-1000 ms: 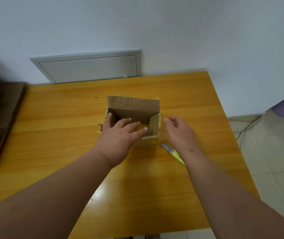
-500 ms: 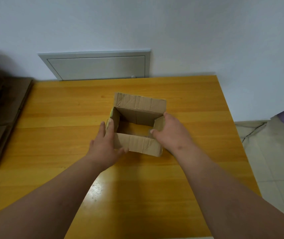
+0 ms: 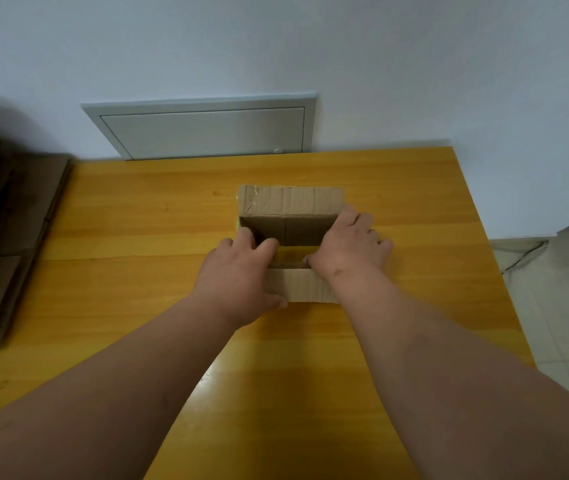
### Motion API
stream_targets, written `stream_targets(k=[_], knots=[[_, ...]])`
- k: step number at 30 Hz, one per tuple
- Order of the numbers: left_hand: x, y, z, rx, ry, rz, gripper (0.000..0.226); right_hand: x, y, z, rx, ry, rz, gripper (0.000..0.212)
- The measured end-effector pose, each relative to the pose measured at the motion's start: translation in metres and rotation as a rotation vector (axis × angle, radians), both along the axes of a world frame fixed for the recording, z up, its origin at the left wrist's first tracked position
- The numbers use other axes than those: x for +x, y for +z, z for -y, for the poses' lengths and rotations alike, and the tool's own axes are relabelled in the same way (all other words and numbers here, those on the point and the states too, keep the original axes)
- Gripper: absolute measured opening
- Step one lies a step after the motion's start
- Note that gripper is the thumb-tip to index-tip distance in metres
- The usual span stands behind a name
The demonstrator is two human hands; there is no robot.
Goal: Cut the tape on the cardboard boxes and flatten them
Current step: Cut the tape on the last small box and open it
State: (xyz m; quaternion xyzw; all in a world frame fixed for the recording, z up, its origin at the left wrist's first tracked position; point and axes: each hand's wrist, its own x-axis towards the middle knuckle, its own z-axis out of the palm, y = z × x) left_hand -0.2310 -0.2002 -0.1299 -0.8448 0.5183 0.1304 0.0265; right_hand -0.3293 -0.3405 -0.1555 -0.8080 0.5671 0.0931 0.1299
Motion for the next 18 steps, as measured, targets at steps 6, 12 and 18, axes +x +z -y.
stream_targets(k=[6, 12, 18], knots=[[-0.002, -0.003, -0.002, -0.022, -0.067, -0.008, 0.073, 0.005, 0.002, 0.010, -0.019, 0.052, -0.093, 0.070], [0.000, 0.000, 0.000, -0.009, -0.107, 0.005, 0.071, 0.006, 0.003, 0.014, -0.029, 0.064, -0.141, 0.061], [-0.002, 0.002, -0.003, 0.003, -0.111, -0.026, 0.072, 0.006, 0.004, 0.016, -0.059, 0.069, -0.161, 0.049]])
